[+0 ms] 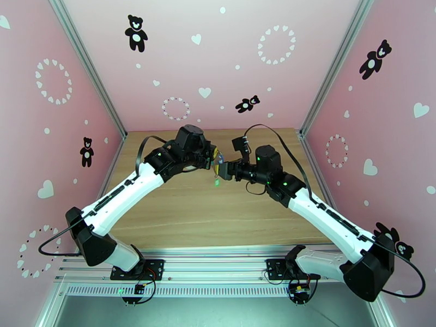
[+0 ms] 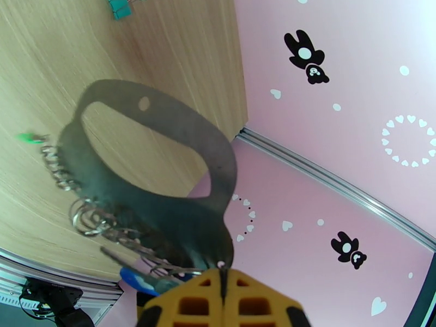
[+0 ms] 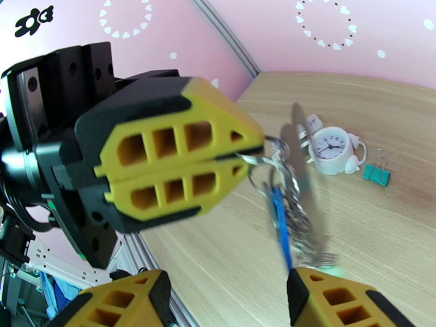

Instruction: Remove the keys from the keyring

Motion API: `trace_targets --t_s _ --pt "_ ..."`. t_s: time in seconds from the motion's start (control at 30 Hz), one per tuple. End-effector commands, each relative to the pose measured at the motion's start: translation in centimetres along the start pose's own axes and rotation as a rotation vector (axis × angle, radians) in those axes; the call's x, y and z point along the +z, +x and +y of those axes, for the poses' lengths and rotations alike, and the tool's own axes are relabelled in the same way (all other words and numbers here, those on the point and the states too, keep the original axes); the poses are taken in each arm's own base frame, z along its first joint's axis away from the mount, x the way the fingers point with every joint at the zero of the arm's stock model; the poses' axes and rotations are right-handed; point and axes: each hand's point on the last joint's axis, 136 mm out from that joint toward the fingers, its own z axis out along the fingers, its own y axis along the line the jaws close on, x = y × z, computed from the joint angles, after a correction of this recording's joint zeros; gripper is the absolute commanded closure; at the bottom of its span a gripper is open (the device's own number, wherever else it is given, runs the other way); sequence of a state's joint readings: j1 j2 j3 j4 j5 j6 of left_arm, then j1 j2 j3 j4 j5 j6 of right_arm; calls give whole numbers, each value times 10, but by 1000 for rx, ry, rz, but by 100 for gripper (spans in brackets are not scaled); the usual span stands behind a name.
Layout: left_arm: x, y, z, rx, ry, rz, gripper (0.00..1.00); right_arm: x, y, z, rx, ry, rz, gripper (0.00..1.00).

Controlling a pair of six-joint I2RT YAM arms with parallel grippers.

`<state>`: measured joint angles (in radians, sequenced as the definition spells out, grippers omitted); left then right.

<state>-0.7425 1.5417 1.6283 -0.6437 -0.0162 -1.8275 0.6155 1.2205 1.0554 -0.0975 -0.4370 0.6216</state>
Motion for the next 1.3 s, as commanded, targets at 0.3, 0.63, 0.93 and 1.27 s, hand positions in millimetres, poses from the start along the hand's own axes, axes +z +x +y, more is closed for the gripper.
trace_targets --t_s 0.3,0.63,0.93,1.27 --pt "-4 7 -16 -2 46 -5 100 -13 -17 0 -87 60 -44 41" --pt "-4 13 -21 -5 56 10 100 -6 -20 3 -79 38 -27 43" --pt "-4 17 -25 -6 66 15 100 -3 -24 -6 -89 84 -39 44" --pt "-6 22 -28 4 75 16 100 1 -29 2 -100 45 -42 54"
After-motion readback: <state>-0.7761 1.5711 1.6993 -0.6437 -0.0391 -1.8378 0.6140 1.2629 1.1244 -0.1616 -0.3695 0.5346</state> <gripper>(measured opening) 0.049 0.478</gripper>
